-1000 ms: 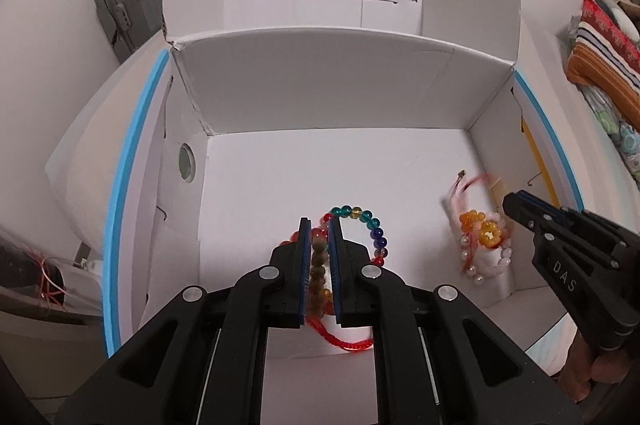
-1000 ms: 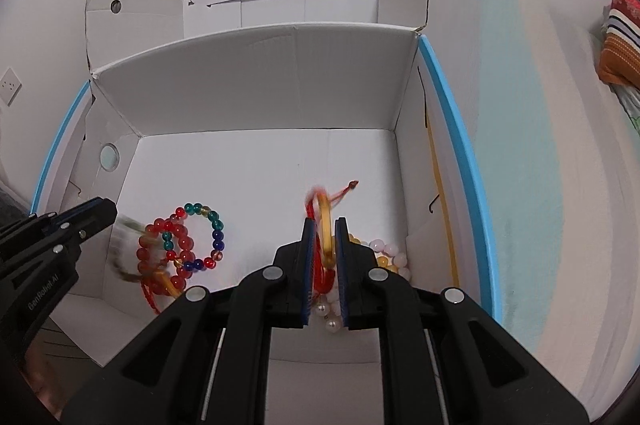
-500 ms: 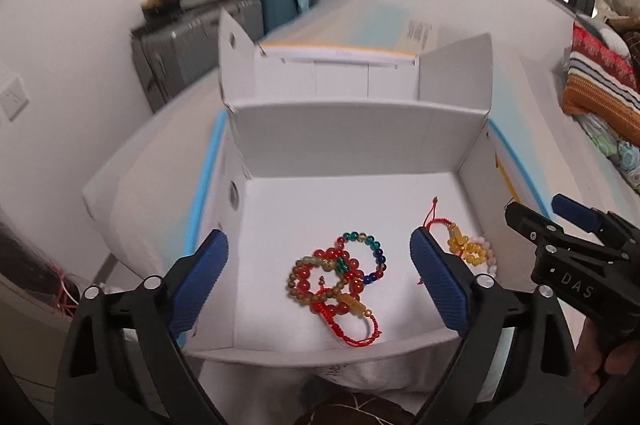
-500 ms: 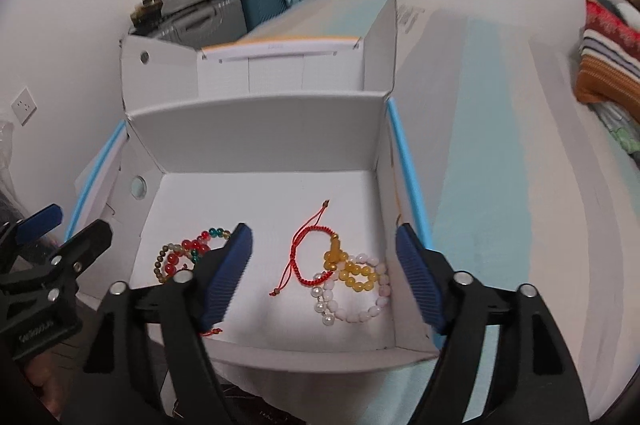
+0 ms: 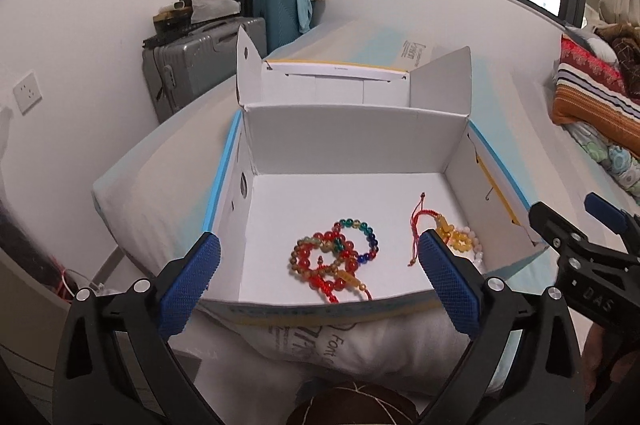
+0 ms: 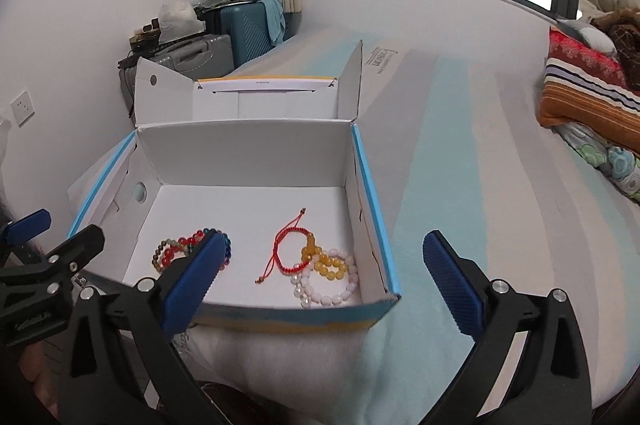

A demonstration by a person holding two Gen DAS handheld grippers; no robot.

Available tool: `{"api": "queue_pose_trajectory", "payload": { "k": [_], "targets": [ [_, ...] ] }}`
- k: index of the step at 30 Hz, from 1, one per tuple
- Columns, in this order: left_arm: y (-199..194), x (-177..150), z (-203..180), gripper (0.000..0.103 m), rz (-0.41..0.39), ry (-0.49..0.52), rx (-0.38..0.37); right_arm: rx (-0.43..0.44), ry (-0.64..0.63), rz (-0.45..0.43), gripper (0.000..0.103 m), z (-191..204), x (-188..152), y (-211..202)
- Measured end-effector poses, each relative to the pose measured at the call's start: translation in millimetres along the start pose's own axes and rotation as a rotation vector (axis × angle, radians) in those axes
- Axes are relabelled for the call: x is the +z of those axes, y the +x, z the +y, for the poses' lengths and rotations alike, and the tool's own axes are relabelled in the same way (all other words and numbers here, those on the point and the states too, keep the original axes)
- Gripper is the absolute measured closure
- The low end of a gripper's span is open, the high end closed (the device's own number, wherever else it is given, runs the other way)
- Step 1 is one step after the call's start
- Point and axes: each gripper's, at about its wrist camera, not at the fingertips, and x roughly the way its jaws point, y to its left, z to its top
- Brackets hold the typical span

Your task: Organize jewelry

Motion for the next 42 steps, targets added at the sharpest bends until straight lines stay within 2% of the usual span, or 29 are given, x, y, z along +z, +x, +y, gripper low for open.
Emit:
{"api": "queue_pose_trajectory", "payload": {
  "k": [14, 27, 36, 42],
  "targets": [
    [-2.3, -31.7, -1.3, 0.006, 0.007, -0.019, -0.025, 0.008, 0.015, 0.019, 0.008, 1.9, -34.1, -12.2],
    [-3.9, -32.8, 0.7, 0.006, 0.012, -0.025, -0.031, 0.009, 0.014, 0.037, 0.008, 2.4, -40.3, -8.0],
    [2.6, -32.9, -4.0, 0.006, 0.04, -0.008, -0.005, 0.012, 0.003, 0.038, 0.008, 4.3, -40.8, -6.9],
    [7.4, -35.0, -3.1, 0.006, 0.072, -0.033, -0.045, 0.012, 0.007, 0.046, 0.008, 4.3, -42.6, -5.3]
  ]
}}
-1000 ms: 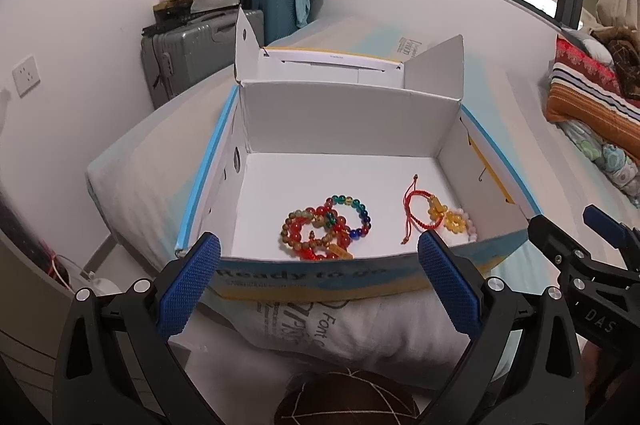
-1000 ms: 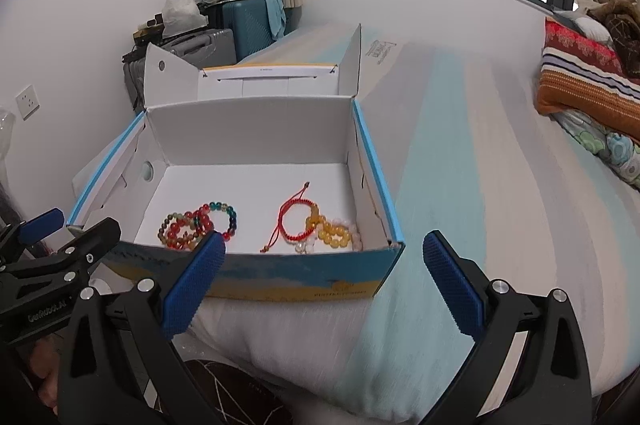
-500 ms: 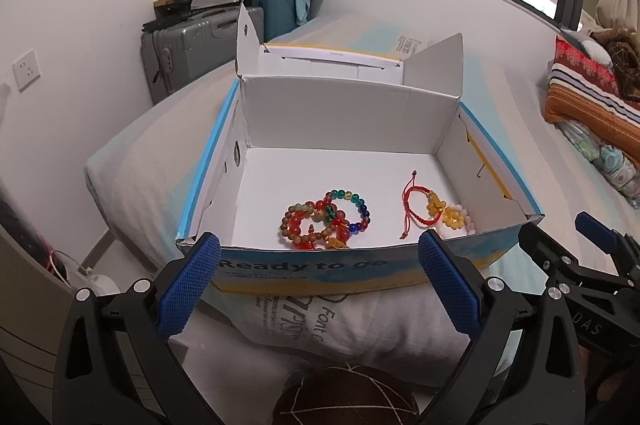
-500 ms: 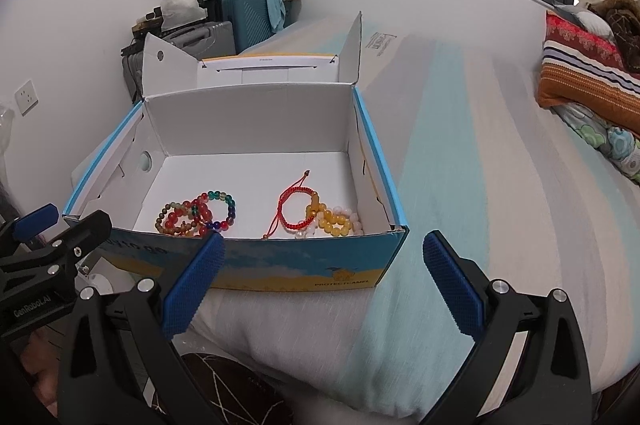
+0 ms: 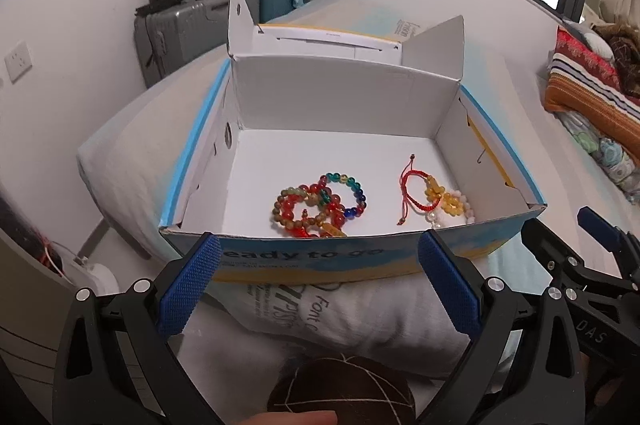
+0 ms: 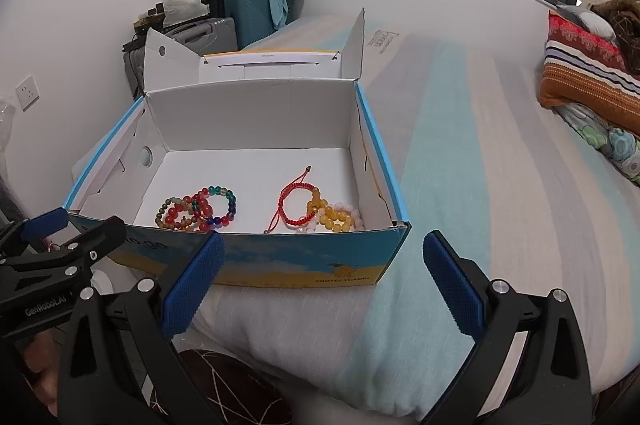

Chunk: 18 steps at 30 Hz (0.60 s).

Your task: Organize jewelry

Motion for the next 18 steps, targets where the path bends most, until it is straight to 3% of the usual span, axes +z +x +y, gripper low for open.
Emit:
{"api": "queue_pose_trajectory", "payload": {
  "k": [12, 15, 18],
  "targets": [
    [-2.1, -0.7, -6.4, 0.006, -0.032, 0.014, 0.014, 0.004, 0.0, 0.006, 0.008, -0.1, 0.4, 1.5],
    [-5.2, 0.5, -11.0, 0.006, -0.056, 0.042, 0.068, 0.002, 0.007, 0.008, 0.008, -2.7, 0.4, 1.3],
    [-6.0, 1.3, -11.8, 0.006, -0.049, 0.043, 0.043, 0.002, 0.01, 0.008, 0.008, -5.3, 0.0, 0.9]
  ]
}}
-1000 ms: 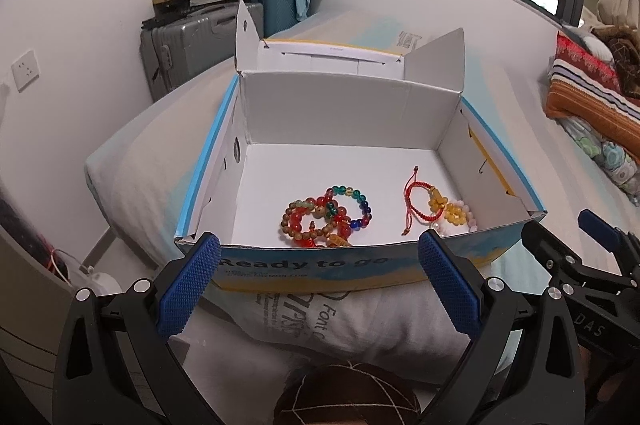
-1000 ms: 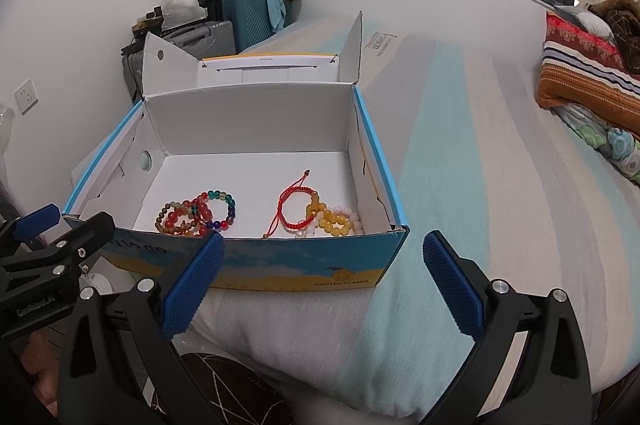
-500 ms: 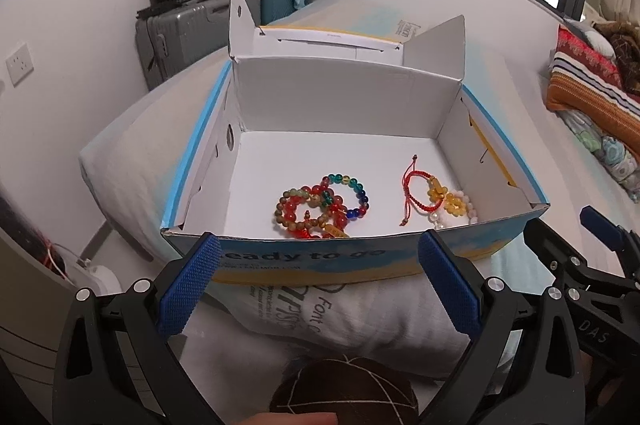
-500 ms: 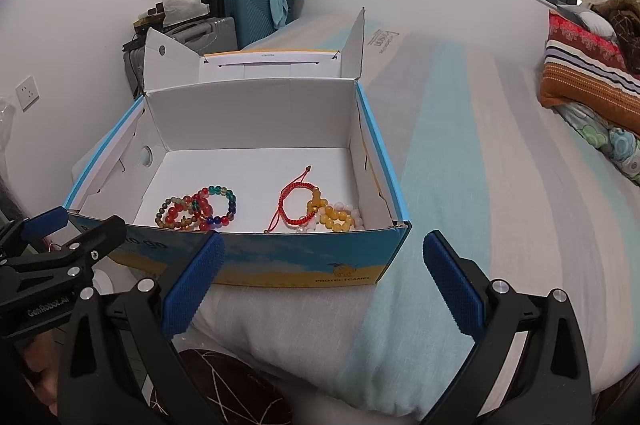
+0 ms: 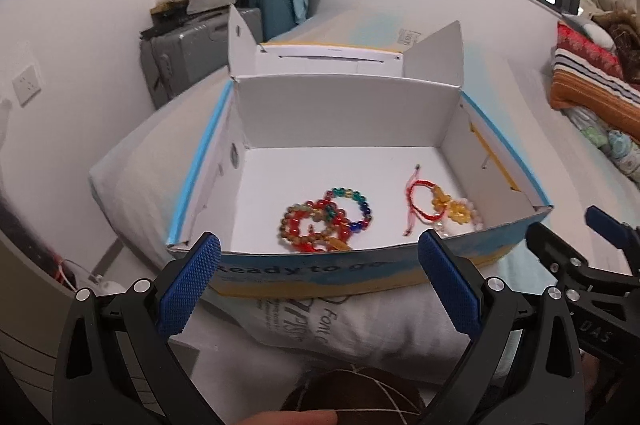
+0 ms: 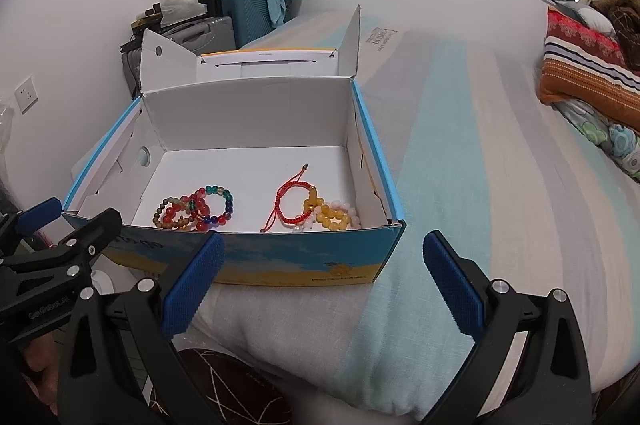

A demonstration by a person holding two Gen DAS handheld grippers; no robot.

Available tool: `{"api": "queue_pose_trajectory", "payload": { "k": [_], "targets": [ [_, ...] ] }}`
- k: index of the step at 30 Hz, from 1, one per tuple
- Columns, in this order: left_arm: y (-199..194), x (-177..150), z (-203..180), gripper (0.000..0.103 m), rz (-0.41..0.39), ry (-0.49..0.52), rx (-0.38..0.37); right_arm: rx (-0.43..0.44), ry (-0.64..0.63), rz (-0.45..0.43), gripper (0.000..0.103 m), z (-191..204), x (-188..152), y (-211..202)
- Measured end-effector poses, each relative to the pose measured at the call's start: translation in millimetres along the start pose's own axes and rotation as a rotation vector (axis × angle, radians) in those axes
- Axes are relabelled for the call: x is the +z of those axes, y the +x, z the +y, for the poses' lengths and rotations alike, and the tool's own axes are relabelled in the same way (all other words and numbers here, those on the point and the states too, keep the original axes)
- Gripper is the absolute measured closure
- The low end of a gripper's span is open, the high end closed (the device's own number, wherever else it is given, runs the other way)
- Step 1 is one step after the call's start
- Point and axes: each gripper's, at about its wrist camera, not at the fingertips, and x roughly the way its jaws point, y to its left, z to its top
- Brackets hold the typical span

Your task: Organize jewelry

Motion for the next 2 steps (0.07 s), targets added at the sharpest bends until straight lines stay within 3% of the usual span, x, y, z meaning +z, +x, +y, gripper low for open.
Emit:
{"api": "queue_pose_trajectory", "payload": {
  "k": [2],
  "targets": [
    [0.3, 0.2, 0.0, 0.006, 0.0, -0.003, 0.01, 0.0, 0.0, 0.0, 0.008, -0.3, -0.2, -0.2]
  ]
}}
